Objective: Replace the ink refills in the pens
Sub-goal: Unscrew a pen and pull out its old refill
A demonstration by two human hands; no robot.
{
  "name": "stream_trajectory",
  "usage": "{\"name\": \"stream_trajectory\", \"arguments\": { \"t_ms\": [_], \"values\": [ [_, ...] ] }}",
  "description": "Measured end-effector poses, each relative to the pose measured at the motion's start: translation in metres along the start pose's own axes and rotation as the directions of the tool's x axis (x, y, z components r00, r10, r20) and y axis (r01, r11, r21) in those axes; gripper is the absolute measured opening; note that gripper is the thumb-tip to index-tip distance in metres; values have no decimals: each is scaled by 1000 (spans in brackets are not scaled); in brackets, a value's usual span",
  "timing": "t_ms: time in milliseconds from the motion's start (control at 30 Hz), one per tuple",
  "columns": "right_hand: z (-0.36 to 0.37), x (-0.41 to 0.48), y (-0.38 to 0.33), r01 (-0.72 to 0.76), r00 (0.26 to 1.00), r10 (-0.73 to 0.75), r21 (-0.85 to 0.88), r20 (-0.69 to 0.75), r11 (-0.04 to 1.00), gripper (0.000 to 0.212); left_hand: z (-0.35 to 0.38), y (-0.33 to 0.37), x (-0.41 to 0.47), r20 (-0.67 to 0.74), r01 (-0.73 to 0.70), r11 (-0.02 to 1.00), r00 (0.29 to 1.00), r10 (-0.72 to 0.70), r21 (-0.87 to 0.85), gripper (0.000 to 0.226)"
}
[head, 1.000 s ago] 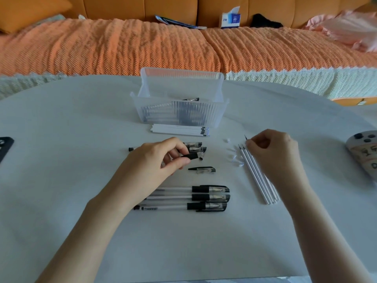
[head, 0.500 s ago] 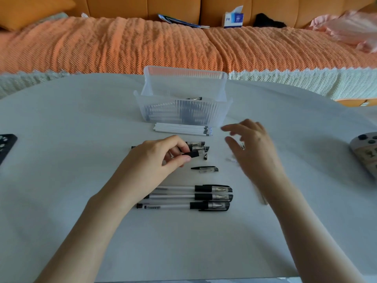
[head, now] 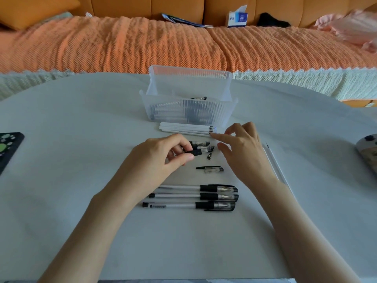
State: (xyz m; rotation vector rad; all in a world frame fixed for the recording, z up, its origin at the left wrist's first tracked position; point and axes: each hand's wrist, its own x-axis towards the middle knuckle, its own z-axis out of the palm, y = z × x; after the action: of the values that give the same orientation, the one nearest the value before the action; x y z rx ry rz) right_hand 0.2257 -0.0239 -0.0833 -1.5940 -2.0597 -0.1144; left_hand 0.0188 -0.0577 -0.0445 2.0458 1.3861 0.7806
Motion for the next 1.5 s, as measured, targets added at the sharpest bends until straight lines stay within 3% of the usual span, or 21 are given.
{"name": "stream_trajectory", "arguments": {
  "t_ms": [133,367,500,633,1100,1333,1500],
  "values": [
    [-3,0,1,-78,996,73,107,48,991,11,0,0,1,-3,3,1000,1000,-3,-4,9],
    [-11,0,-1,-178,982,167,133,90,975,7,1,-2,1,-16,8,1000,1000,-8,-2,8],
    [-33,-1,0,-308,946,321,416,40,856,5,-1,-6,2,-79,24,1000,997,-22,18,9],
    [-49,-5,-2,-323,939,329,569,96,756,12,-5,-8,3,-144,55,998,988,-54,6,9],
    [-52,-10,4,-323,942,307,618,136,717,23,-13,-12,4,-260,51,997,963,-66,-62,3],
    [-53,-10,5,-307,949,284,607,136,734,25,-16,-12,3,-270,50,996,961,-68,-75,3],
    [-56,-10,5,-280,960,247,525,135,804,18,-19,-13,2,-253,60,998,965,-67,-37,7]
  ]
}}
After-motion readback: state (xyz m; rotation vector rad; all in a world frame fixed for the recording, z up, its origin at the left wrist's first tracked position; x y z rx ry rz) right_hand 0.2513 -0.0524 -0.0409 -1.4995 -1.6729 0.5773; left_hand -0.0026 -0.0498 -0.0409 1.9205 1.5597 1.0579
